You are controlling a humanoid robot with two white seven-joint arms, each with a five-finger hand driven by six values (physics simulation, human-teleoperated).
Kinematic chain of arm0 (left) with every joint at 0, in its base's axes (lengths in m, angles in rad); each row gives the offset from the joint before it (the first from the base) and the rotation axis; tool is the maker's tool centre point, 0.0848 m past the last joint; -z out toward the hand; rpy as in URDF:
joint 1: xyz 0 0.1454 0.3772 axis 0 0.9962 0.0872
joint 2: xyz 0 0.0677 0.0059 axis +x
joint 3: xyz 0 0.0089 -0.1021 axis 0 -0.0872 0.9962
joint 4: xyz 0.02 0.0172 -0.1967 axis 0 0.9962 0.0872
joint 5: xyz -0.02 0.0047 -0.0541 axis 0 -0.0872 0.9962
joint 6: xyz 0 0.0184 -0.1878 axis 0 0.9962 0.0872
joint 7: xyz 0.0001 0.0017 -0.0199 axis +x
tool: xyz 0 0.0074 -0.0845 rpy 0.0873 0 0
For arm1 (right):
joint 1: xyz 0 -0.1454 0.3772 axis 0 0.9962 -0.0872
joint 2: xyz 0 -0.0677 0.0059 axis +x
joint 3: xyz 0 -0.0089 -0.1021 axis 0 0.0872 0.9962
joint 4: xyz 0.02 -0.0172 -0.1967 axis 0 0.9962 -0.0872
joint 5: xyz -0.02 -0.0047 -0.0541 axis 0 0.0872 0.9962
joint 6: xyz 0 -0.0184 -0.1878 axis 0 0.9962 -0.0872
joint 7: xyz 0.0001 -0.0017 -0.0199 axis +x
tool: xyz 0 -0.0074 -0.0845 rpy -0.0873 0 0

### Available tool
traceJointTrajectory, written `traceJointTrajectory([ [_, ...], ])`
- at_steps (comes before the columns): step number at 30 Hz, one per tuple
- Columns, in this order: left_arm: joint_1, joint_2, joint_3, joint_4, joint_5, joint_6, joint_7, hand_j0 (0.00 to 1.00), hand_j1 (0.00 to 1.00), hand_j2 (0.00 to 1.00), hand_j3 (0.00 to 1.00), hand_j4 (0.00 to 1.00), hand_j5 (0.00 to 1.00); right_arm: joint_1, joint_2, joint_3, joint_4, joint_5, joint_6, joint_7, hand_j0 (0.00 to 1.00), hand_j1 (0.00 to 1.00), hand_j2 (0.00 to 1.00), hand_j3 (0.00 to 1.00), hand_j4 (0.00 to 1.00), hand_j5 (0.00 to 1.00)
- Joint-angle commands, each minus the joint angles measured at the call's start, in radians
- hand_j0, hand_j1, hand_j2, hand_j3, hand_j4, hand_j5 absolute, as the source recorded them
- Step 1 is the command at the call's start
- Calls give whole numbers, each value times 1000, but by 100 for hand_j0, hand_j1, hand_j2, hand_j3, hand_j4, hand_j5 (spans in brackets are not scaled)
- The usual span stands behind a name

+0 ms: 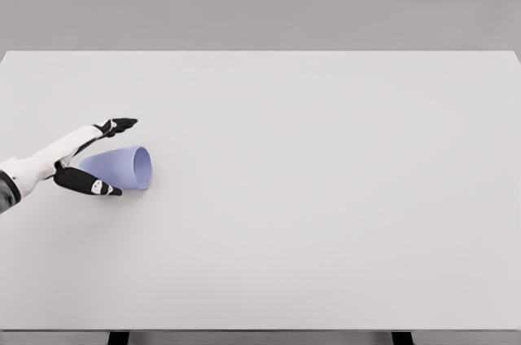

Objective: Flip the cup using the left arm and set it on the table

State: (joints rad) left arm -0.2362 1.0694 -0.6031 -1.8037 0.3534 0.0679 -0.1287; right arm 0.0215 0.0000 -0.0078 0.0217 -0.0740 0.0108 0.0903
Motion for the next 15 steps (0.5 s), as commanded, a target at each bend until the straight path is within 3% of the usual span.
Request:
traceJointTrajectory([
  [1, 0, -5, -7, 0, 1, 24, 0, 100, 100, 100, 100, 100, 100, 0, 0, 0, 0, 0, 0, 0, 100, 100, 100, 100, 100, 100],
  [11, -94, -52, -84, 0, -1, 136, 1, 100, 100, 100, 100, 100, 100, 0, 0, 0, 0, 0, 0, 0, 100, 100, 100, 100, 100, 100],
  [15, -97, -52, -90, 0, -1, 138, 1, 100, 100, 100, 100, 100, 100, 0, 0, 0, 0, 0, 0, 0, 100, 100, 100, 100, 100, 100],
])
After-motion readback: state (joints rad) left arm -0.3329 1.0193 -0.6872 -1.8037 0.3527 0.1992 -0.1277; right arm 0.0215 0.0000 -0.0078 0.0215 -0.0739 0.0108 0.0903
